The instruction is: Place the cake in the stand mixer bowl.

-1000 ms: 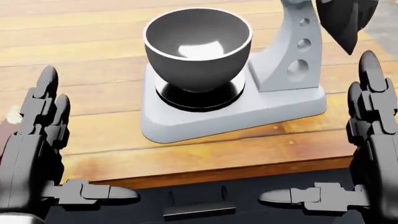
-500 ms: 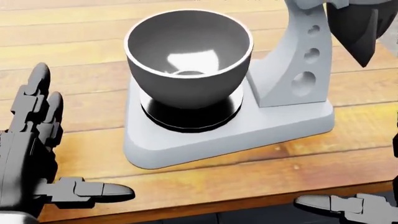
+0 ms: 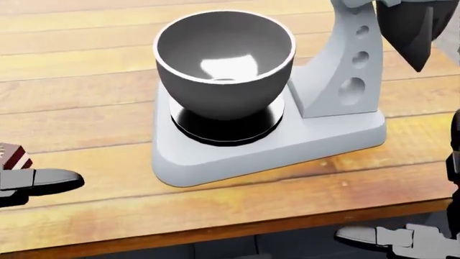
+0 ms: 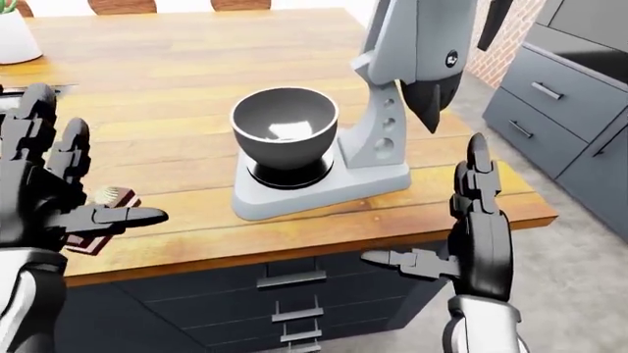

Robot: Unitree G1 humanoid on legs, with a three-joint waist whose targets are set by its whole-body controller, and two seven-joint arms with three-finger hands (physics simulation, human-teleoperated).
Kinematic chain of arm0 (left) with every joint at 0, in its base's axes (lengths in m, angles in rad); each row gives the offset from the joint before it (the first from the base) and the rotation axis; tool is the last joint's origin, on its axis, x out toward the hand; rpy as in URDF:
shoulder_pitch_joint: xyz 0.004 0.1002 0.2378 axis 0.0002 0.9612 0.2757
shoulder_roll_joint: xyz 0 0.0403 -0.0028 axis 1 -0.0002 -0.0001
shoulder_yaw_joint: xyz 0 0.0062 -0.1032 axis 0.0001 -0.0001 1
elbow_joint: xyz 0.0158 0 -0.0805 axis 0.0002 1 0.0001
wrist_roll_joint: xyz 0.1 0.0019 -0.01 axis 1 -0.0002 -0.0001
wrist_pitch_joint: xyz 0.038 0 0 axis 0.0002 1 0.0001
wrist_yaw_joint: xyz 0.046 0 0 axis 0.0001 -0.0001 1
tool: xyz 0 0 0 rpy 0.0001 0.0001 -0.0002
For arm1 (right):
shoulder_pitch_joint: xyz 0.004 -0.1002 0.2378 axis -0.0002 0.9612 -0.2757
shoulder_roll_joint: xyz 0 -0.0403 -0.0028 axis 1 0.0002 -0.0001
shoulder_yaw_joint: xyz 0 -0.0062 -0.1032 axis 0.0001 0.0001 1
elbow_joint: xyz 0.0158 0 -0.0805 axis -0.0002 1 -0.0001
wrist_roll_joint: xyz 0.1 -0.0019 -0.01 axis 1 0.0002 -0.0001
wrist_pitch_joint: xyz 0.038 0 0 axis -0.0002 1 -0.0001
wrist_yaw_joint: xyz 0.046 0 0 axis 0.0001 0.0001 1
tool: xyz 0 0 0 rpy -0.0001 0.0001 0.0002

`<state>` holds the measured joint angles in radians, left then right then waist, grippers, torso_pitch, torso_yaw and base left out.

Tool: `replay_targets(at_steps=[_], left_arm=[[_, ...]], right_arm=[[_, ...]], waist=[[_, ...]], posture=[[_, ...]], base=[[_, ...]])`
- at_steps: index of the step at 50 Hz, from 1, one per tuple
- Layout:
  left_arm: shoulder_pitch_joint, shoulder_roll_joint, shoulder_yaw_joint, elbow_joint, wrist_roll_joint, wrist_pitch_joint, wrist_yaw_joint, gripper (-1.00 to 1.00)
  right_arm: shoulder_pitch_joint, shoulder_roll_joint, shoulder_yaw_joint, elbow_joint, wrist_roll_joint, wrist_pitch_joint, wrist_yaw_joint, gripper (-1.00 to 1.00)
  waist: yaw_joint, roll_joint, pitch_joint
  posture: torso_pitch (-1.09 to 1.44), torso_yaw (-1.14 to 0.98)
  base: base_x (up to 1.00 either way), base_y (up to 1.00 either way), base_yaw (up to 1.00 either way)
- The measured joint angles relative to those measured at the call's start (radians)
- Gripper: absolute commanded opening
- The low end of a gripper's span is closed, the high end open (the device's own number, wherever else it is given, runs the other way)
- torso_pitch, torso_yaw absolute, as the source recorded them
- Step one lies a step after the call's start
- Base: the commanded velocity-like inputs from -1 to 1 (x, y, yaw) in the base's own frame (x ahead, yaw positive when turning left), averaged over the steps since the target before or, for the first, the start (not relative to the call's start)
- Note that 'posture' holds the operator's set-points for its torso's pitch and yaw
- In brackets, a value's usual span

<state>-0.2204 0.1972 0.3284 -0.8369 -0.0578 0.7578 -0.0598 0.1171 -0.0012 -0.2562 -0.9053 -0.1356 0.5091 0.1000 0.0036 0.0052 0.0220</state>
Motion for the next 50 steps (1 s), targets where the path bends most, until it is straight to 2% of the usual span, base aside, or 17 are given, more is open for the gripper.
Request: replay_targets(at_steps=[7,14,22,29,43,50], left_arm=[[0.023,0.047,0.099,0.027,-0.036,-0.018,-0.004,1.0],[0.038,0.075,0.14,0.139,-0.034,-0.084,-0.007,1.0],[0.074,0.066,0.14,0.252,-0.021,-0.195,-0.002,1.0],[0.097,0.063,0.153,0.293,-0.011,-0.24,-0.003,1.0],[0.171,0.068,0.258,0.326,0.002,-0.311,-0.054,1.0],[0.206,0.043,0.261,0.334,0.021,-0.34,-0.087,1.0]], right_arm=[[0.0,-0.002,-0.002,0.0,0.001,0.002,0.0,1.0],[-0.004,-0.002,0.008,-0.007,-0.004,0.008,0.001,1.0],[-0.006,-0.003,0.006,-0.014,-0.008,0.015,0.001,1.0],[-0.006,-0.003,0.005,-0.019,-0.012,0.019,0.004,1.0],[-0.005,-0.002,-0.002,-0.02,-0.013,0.021,0.009,1.0],[-0.004,-0.002,0.003,-0.007,-0.012,0.01,0.006,1.0]], waist=[[0.001,0.003,0.003],[0.003,0.005,0.004],[0.003,0.008,-0.001],[0.001,0.006,-0.003],[-0.001,0.01,-0.004],[-0.001,0.01,-0.004]], posture=[[0.0,0.0],[0.0,0.0],[0.0,0.0],[0.0,0.0],[0.0,0.0],[0.0,0.0]], base=[[0.0,0.0,0.0],[0.0,0.0,0.0],[0.0,0.0,0.0],[0.0,0.0,0.0],[0.0,0.0,0.0],[0.0,0.0,0.0]])
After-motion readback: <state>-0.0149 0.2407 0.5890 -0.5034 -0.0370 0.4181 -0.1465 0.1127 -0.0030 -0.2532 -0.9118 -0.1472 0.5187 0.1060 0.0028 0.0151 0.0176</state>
